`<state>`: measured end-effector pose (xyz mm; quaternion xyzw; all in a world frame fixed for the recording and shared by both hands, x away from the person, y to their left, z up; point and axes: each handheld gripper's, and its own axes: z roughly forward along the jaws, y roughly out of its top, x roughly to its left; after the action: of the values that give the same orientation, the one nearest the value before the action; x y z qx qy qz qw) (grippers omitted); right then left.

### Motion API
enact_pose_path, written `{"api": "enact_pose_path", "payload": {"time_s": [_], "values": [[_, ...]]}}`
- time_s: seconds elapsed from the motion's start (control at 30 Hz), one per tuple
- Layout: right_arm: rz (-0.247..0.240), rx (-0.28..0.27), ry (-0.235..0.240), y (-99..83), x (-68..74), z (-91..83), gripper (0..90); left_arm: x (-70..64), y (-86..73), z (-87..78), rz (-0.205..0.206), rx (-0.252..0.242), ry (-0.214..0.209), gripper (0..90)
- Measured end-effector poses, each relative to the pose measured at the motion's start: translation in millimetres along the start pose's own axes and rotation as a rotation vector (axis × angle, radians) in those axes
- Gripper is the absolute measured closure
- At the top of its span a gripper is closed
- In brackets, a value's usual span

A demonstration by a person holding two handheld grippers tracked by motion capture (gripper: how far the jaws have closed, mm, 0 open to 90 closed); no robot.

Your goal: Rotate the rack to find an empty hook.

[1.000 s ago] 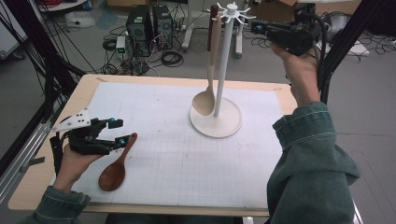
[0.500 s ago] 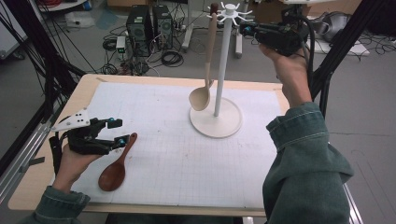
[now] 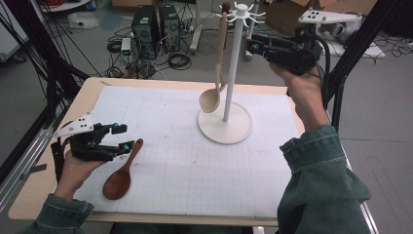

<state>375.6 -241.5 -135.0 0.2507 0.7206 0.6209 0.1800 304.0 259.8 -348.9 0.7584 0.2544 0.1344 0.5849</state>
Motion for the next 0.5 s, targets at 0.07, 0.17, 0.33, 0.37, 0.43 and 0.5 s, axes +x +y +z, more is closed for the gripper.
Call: {"api": "enact_pose_path", "payload": {"time_s": [0.07, 0.17, 0.33, 0.37, 0.43, 0.5], "values": [[0.006, 0.007, 0.003, -7.1, 2.6, 0.1, 55.7, 0.9, -0.2, -0.5, 0.001, 0.003, 0.004, 30.6], [0.011, 0.032, 0.012, -20.7, 7.1, 4.9, 45.9, 1.5, -0.5, -1.0, 0.001, 0.005, 0.006, 30.7], [0.015, 0.066, 0.035, -44.0, 16.0, 13.4, 39.8, 2.2, -1.2, -1.3, 0.001, 0.008, 0.012, 30.8], [0.016, 0.077, 0.038, -48.0, 17.3, 15.3, 38.8, 2.4, -1.4, -1.4, -0.002, 0.007, 0.012, 30.8], [0.015, 0.093, 0.042, -55.8, 19.9, 18.5, 37.2, 2.6, -1.5, -1.4, -0.005, 0.007, 0.013, 30.8], [0.015, 0.110, 0.041, -63.3, 21.9, 21.4, 34.2, 3.2, -1.8, -1.5, -0.003, 0.007, 0.018, 30.9]]}}
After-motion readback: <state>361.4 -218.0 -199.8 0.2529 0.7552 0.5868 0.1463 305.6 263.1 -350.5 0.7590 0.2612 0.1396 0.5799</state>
